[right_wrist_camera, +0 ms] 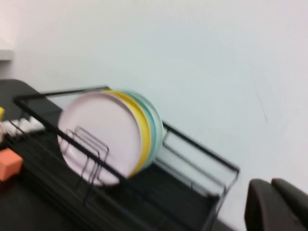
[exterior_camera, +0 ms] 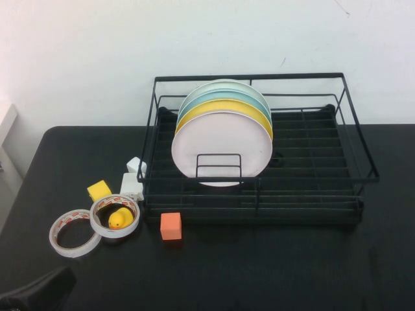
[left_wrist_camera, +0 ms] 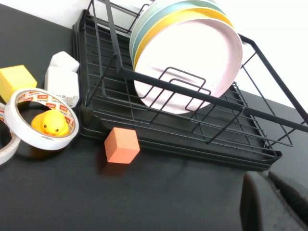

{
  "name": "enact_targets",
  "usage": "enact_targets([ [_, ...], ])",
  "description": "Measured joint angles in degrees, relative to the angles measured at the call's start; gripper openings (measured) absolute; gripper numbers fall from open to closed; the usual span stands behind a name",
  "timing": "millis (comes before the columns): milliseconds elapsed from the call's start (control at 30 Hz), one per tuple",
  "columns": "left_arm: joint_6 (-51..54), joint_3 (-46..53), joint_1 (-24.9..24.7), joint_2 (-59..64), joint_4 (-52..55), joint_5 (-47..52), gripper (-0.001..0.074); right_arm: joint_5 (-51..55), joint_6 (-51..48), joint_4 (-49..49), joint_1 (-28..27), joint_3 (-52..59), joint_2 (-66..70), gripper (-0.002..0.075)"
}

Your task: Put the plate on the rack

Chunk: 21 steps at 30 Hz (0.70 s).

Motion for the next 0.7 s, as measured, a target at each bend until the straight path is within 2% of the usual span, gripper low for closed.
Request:
enact_targets([
  [100,0.00,0.00,0.00,0.00,0.00,0.00,-0.0002,-3.42,6.57,-2.89,-0.11,4.34,0.00,0.0000],
  [167,0.00,0.00,0.00,0.00,0.00,0.00,-0.0002,-3.95,16.40,-10.43,-1.03,6.86,-0.25,0.0000],
  [233,-0.13,0.00,0.00,0.00,0.00,0.00,-0.0002,-3.27,30.52,-21.27,-2.93,8.82,-1.46,0.0000],
  [333,-0.03,0.00,0.00,0.00,0.00,0.00,-0.0002,2.60,48.64,-35.28,-7.46,9.44,-3.81,0.0000],
  [400,-0.03,0.00,0.00,0.00,0.00,0.00,-0.0002,6.66,57.07,-40.33,-10.44,9.44,-5.21,0.0000],
  [533,-0.03,0.00,0.00,0.00,0.00,0.00,-0.0002,13.30,62.74,-44.55,-16.25,9.44,-8.92,0.0000],
  [700,-0.03,0.00,0.00,0.00,0.00,0.00,-0.0002,14.86,64.30,-48.99,-20.39,11.13,-10.23,0.0000],
])
